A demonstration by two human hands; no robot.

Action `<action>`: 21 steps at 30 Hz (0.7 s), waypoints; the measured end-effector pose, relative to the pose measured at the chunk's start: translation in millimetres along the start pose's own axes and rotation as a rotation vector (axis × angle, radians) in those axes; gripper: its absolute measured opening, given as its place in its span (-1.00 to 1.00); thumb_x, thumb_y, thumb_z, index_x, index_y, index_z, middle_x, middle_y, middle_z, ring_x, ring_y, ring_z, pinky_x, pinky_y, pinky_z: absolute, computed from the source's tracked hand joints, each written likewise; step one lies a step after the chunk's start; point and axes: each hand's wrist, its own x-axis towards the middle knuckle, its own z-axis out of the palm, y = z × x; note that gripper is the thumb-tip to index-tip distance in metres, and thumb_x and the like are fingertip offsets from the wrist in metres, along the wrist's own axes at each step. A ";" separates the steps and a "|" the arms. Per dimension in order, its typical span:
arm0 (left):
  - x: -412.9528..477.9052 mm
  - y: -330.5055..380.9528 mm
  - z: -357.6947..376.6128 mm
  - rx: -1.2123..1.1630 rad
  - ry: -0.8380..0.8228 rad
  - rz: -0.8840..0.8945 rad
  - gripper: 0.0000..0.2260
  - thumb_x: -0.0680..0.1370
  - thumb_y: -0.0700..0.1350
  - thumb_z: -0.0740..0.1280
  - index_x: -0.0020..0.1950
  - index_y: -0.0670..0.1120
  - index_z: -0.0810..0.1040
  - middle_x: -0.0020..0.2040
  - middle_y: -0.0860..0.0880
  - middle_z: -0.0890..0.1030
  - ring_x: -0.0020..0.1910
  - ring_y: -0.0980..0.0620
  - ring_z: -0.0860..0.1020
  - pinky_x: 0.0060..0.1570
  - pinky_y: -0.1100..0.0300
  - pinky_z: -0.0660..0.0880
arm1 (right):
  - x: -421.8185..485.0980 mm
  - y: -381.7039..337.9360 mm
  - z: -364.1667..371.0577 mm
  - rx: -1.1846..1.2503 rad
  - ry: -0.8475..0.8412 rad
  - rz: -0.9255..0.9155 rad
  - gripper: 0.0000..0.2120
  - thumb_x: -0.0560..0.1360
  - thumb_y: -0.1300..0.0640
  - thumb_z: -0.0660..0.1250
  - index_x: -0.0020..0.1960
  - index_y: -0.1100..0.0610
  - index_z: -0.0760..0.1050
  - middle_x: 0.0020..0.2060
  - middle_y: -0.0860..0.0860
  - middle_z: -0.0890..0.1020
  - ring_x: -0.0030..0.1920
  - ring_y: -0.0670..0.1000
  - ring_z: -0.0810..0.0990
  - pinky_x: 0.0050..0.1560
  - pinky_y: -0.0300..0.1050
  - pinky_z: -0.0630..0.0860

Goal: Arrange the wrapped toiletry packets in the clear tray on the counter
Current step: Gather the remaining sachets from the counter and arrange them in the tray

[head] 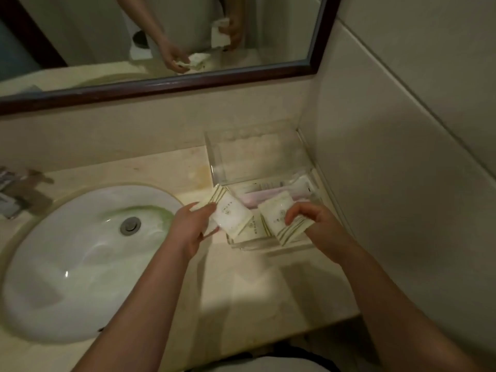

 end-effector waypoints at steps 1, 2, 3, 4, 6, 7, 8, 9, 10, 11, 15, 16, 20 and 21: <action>-1.7 1.5 3.0 -0.018 0.019 -0.004 -0.94 0.51 -0.23 0.40 -0.04 -0.13 0.60 -0.20 -0.04 0.73 -0.24 0.04 0.70 -0.31 0.15 0.60 | 4.5 -0.9 -4.4 0.064 -0.041 0.011 -0.62 0.37 0.45 0.29 -0.27 -0.01 0.67 -0.13 -0.14 0.70 -0.02 -0.07 0.66 -0.07 -0.26 0.54; -3.6 3.7 4.9 -0.027 0.033 -0.005 -0.93 0.51 -0.23 0.39 -0.02 -0.13 0.60 -0.17 -0.05 0.73 -0.21 0.03 0.70 -0.31 0.15 0.60 | 8.7 -1.8 -7.5 0.179 -0.080 0.030 -0.61 0.36 0.45 0.24 -0.22 0.04 0.70 -0.10 -0.06 0.71 0.01 0.01 0.66 -0.03 -0.19 0.57; -5.4 5.2 6.3 -0.035 0.050 0.000 -0.93 0.52 -0.23 0.38 -0.01 -0.14 0.59 -0.15 -0.06 0.73 -0.19 0.03 0.70 -0.31 0.15 0.61 | 13.1 -2.5 -10.4 0.301 -0.101 0.062 -0.65 0.34 0.39 0.21 -0.17 0.10 0.71 -0.08 0.03 0.71 0.03 0.09 0.66 0.01 -0.10 0.59; -7.4 5.9 7.4 -0.041 0.064 0.008 -0.93 0.52 -0.23 0.37 0.00 -0.14 0.59 -0.14 -0.07 0.72 -0.17 0.02 0.69 -0.31 0.16 0.61 | 16.8 -3.4 -12.8 0.383 -0.095 0.088 -0.70 0.36 0.31 0.20 -0.15 0.15 0.71 -0.07 0.12 0.70 0.03 0.15 0.65 0.06 0.00 0.59; -11.5 5.7 9.3 -0.047 0.079 0.025 -0.92 0.53 -0.23 0.37 0.01 -0.14 0.59 -0.11 -0.08 0.71 -0.12 0.00 0.68 -0.32 0.17 0.61 | 23.1 -4.2 -16.7 0.336 0.019 0.112 -0.76 0.45 0.18 0.24 -0.19 0.08 0.69 -0.16 0.14 0.65 -0.10 0.16 0.61 -0.05 0.05 0.56; -13.3 5.6 10.4 -0.048 0.083 0.027 -0.92 0.53 -0.23 0.37 0.01 -0.14 0.59 -0.10 -0.08 0.71 -0.11 0.00 0.67 -0.34 0.18 0.60 | 26.2 -2.4 -19.4 0.191 0.103 0.098 -0.79 0.47 0.19 0.28 -0.21 0.00 0.66 -0.22 0.11 0.61 -0.20 0.14 0.56 -0.17 0.01 0.51; -15.1 5.1 11.6 -0.052 0.087 0.026 -0.92 0.53 -0.23 0.36 0.00 -0.14 0.59 -0.10 -0.08 0.70 -0.11 0.00 0.66 -0.35 0.19 0.60 | 28.9 0.9 -21.7 0.052 0.162 0.071 -0.75 0.49 0.24 0.29 -0.17 -0.09 0.61 -0.25 0.10 0.59 -0.26 0.14 0.54 -0.24 0.01 0.50; -16.0 4.7 12.3 -0.062 0.090 0.023 -0.91 0.53 -0.23 0.36 0.02 -0.14 0.59 -0.08 -0.09 0.70 -0.10 -0.01 0.66 -0.36 0.19 0.60 | 31.9 4.0 -23.7 -0.039 0.181 0.051 -0.66 0.49 0.30 0.29 -0.07 -0.16 0.56 -0.24 0.12 0.61 -0.29 0.18 0.56 -0.26 0.05 0.52; -17.2 4.2 13.4 -0.072 0.092 0.020 -0.88 0.53 -0.24 0.36 0.06 -0.16 0.58 -0.05 -0.11 0.69 -0.08 -0.02 0.65 -0.36 0.19 0.61 | 33.6 6.1 -25.7 -0.079 0.168 0.044 -0.57 0.49 0.34 0.29 0.09 -0.21 0.49 -0.21 0.14 0.65 -0.27 0.20 0.61 -0.26 0.07 0.57; -18.2 4.1 14.3 -0.077 0.093 0.018 -0.83 0.52 -0.24 0.37 0.11 -0.17 0.57 -0.02 -0.13 0.68 -0.06 -0.04 0.65 -0.35 0.19 0.61 | 34.9 8.4 -27.6 -0.131 0.151 0.050 -0.48 0.48 0.33 0.30 0.24 -0.22 0.40 -0.19 0.11 0.68 -0.25 0.13 0.66 -0.27 -0.01 0.60; -19.8 2.8 14.6 -0.079 0.093 0.011 -0.75 0.52 -0.24 0.37 0.19 -0.22 0.55 0.04 -0.17 0.67 -0.06 -0.05 0.65 -0.36 0.19 0.61 | 44.2 14.4 -36.4 -0.587 0.065 0.076 -0.67 0.46 0.18 0.33 0.16 -0.12 0.48 -0.16 -0.09 0.65 -0.17 -0.03 0.64 -0.24 -0.24 0.54; -20.0 2.7 14.5 -0.078 0.093 0.012 -0.75 0.52 -0.23 0.38 0.19 -0.22 0.54 0.05 -0.17 0.67 -0.06 -0.05 0.65 -0.36 0.19 0.60 | 46.8 13.4 -39.9 -0.685 0.026 0.102 -0.72 0.47 0.18 0.32 0.12 -0.09 0.54 -0.11 -0.08 0.66 -0.12 -0.02 0.64 -0.18 -0.19 0.54; -17.5 1.9 14.9 -0.062 0.090 0.004 -0.74 0.52 -0.22 0.39 0.20 -0.21 0.53 0.06 -0.17 0.67 0.05 -0.09 0.64 -0.31 0.16 0.62 | 53.4 13.0 -44.6 -0.907 -0.082 0.156 -0.65 0.47 0.26 0.25 0.15 0.00 0.65 0.09 0.00 0.69 0.01 -0.03 0.63 -0.08 -0.28 0.44; -16.7 2.2 15.3 -0.060 0.088 0.004 -0.74 0.51 -0.22 0.39 0.19 -0.20 0.53 0.06 -0.16 0.67 0.05 -0.09 0.64 -0.29 0.15 0.62 | 53.1 13.5 -41.4 -0.909 -0.090 0.150 -0.66 0.48 0.24 0.25 0.14 -0.02 0.65 0.08 0.00 0.69 -0.03 -0.06 0.62 -0.12 -0.27 0.45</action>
